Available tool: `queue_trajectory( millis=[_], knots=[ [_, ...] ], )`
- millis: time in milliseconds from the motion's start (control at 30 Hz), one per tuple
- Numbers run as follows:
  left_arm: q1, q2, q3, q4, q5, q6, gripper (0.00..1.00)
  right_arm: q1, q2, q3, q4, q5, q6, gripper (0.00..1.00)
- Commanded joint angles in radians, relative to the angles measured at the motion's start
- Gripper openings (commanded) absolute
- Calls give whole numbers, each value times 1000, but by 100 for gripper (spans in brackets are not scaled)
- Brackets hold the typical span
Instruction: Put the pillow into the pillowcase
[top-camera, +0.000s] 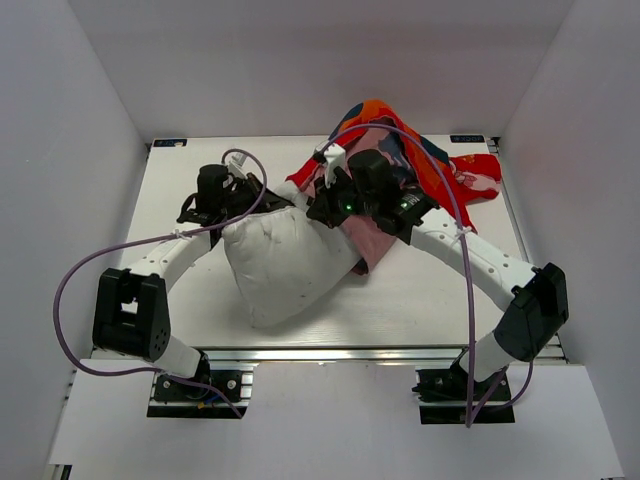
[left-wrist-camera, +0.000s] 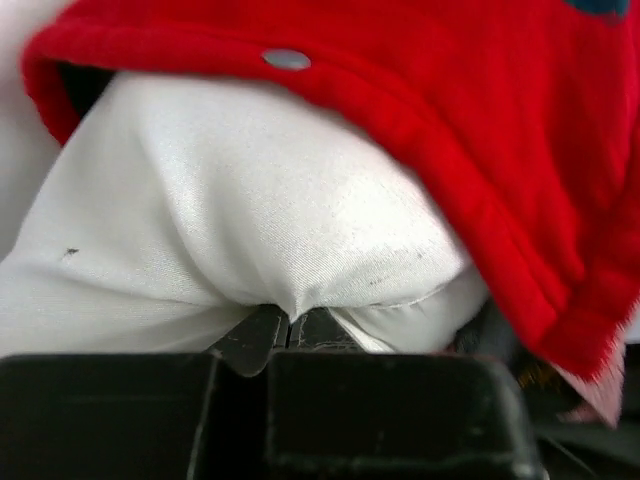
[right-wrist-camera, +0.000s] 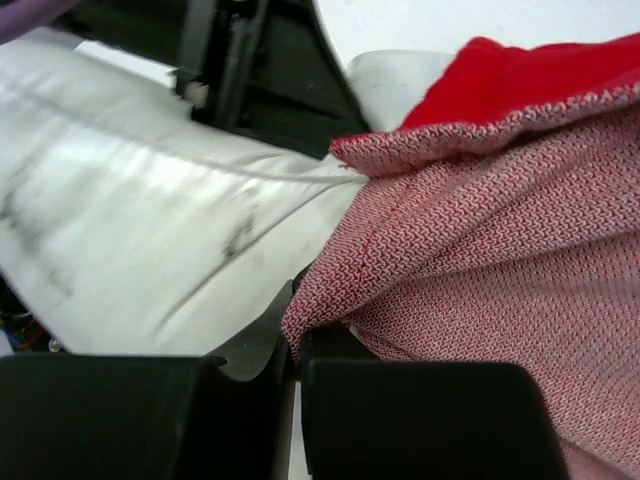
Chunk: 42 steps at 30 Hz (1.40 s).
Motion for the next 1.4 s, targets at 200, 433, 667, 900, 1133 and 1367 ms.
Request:
queue_trajectory(
  millis=[200,433,667,900,1133,1367],
  knots=[
    [48,-59,35,-122,-201,109,45,38,70,91,17,-245,-105,57],
    [99,-262,248,-441,-590,359,72,-73,26,268,32,-446,-281,89],
    [93,-388,270,-481,-655,559,77,-228,-86,117,46,-460,-289,89],
    [-237,-464,106,-486,-632,708,76,-259,-272,-210,149,-225,-313,89],
    [-503,-369,9,-528,-954,742,84,-294,-329,-279,139,-191,-289,89],
    [-509,-172,55,-518,-1238,758,86,-308,-332,-319,138,-202,-298,89]
  ],
)
